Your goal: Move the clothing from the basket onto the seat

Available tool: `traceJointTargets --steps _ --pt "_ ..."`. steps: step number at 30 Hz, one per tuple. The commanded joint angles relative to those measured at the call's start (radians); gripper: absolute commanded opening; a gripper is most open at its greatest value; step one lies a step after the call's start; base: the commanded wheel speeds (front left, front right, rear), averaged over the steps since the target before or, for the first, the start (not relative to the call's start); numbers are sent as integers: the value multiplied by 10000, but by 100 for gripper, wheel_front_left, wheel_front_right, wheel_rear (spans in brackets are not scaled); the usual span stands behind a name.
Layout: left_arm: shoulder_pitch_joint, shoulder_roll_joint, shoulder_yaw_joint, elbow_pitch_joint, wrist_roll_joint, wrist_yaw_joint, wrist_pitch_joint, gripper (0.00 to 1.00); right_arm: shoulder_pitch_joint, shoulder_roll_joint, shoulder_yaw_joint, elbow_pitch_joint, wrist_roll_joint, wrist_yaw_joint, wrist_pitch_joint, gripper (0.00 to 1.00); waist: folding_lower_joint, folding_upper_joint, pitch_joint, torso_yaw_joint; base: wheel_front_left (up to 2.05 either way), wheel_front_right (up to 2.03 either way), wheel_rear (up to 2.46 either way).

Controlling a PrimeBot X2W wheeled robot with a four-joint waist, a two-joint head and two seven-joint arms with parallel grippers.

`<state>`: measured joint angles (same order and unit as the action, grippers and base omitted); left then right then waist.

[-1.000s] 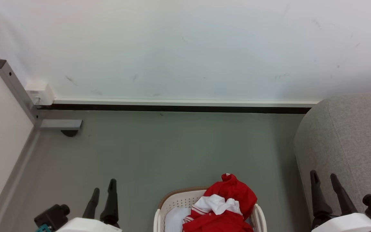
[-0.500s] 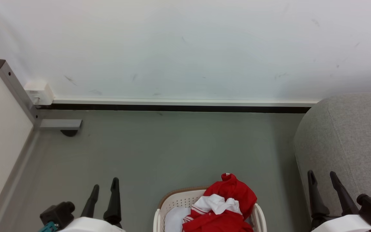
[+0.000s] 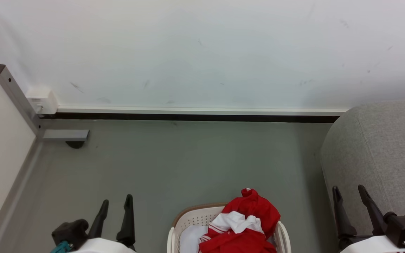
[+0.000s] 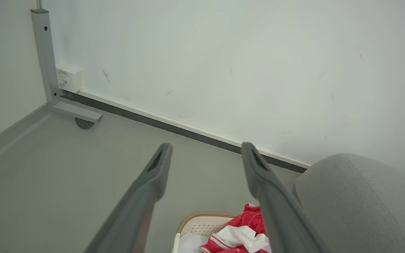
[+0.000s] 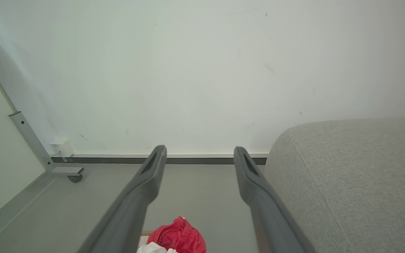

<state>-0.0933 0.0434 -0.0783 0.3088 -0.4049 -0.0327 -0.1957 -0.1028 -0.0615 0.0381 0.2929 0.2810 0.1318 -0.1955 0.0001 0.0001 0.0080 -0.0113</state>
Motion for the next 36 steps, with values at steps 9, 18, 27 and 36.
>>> traceJointTargets --steps 9,18,27,36 --pt "-184 93 -43 -82 1021 101 -281 100 -232 39 -73 128 -445 -17 -279 100 -1 -1 37 -46 0 0 0" --pt "-191 100 -104 -42 1694 144 -470 100 -280 54 -57 246 -755 -18 -454 100 -1 -1 47 -53 0 0 0" --pt "-183 104 -136 -35 2219 200 -618 100 -327 48 6 396 -1175 -20 -627 100 -1 -1 32 -49 0 0 0" --pt "-179 106 -74 49 2434 171 -698 100 -375 49 -48 581 -1173 -21 -703 100 -1 -1 36 -61 0 0 0"
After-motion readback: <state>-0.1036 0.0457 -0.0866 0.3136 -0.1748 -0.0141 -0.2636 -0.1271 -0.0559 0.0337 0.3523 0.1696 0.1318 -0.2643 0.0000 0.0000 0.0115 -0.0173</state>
